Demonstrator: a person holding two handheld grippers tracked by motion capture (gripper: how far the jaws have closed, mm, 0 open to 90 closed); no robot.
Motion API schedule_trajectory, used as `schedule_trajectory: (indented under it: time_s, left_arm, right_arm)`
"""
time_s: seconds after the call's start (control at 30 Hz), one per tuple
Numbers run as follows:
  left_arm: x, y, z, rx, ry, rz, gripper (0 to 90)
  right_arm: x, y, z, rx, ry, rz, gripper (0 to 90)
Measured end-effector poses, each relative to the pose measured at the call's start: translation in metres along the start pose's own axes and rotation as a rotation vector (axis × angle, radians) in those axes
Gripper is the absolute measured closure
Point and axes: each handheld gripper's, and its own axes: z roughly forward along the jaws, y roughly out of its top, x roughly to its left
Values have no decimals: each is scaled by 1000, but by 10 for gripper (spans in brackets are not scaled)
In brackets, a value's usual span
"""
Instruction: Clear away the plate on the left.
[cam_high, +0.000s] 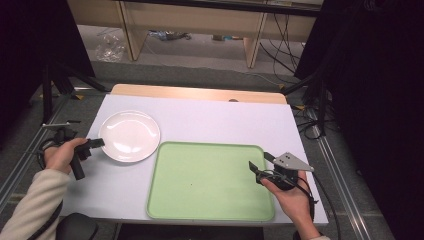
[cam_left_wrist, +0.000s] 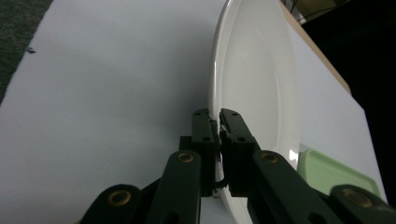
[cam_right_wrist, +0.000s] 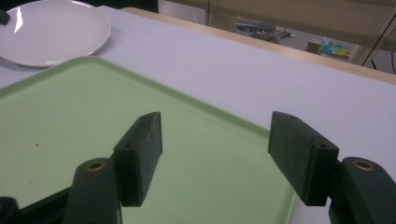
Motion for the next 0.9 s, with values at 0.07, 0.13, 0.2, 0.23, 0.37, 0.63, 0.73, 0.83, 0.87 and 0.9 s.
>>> schedule_trajectory:
  time_s: [0.07, 0.13, 0.2, 0.23, 0.37, 0.63, 0.73, 0.83, 0.87, 0.9]
  left_arm:
    - [-1, 1, -1, 7, 0, 3, 862]
    - [-1, 1, -2, 3, -6, 3, 863]
    - [1, 1, -2, 2, -17, -7, 866]
    - [2, 0, -1, -8, -43, -23, 867]
    - [4, 0, -1, -9, -77, -52, 870]
    - [6, 0, -1, -10, -91, -62, 870]
    - [6, -1, -1, -15, -96, -65, 870]
    - [6, -1, -1, -18, -103, -71, 869]
    - [6, -1, -1, -18, -106, -75, 869]
    - [7, -1, -1, -32, -124, -80, 868]
  right_arm:
    - [0, 0, -1, 6, -1, -1, 359]
    - [0, 0, 1, -8, 7, 9, 359]
    - [0, 0, -1, 10, -1, -2, 359]
    - [0, 0, 1, -7, 3, 0, 359]
    - [0, 0, 0, -1, 0, 0, 358]
    - [0, 0, 0, -3, 0, 0, 357]
    - [0, 0, 0, -4, 2, 8, 357]
    - [0, 0, 0, -2, 1, -1, 357]
    - [0, 0, 0, -4, 1, -1, 357]
    - [0, 0, 0, -4, 0, 0, 357]
